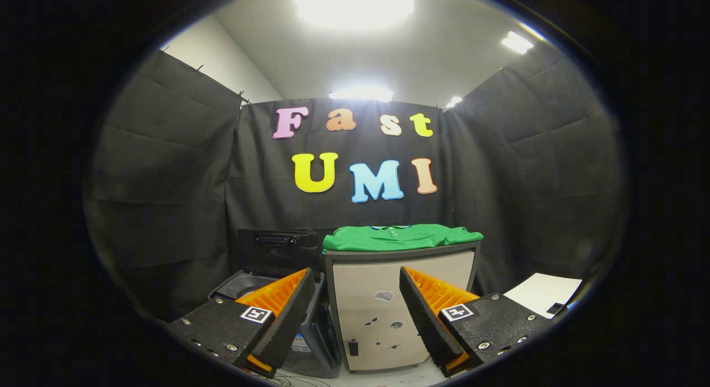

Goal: Put the clothes into the washing machine and then close the washing machine lid.

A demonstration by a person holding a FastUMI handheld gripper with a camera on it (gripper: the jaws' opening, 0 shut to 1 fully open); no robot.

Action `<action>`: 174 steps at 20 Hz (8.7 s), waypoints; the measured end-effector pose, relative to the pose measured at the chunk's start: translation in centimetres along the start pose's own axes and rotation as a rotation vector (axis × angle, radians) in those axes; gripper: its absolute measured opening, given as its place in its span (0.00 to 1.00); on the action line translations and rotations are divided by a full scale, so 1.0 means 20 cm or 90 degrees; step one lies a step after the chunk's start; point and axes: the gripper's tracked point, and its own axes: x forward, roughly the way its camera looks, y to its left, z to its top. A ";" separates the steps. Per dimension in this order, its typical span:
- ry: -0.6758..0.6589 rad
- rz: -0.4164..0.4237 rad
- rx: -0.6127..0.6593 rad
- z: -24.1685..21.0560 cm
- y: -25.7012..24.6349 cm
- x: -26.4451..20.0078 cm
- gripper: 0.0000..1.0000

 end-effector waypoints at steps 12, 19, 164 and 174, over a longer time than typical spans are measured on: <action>-0.042 0.013 -0.021 0.30 -0.07 0.26 0.95; -0.018 0.008 -0.012 0.37 -0.18 0.58 0.95; 0.436 0.301 0.028 -0.86 1.75 1.85 0.00; 0.517 0.289 0.006 -1.12 1.77 1.80 0.00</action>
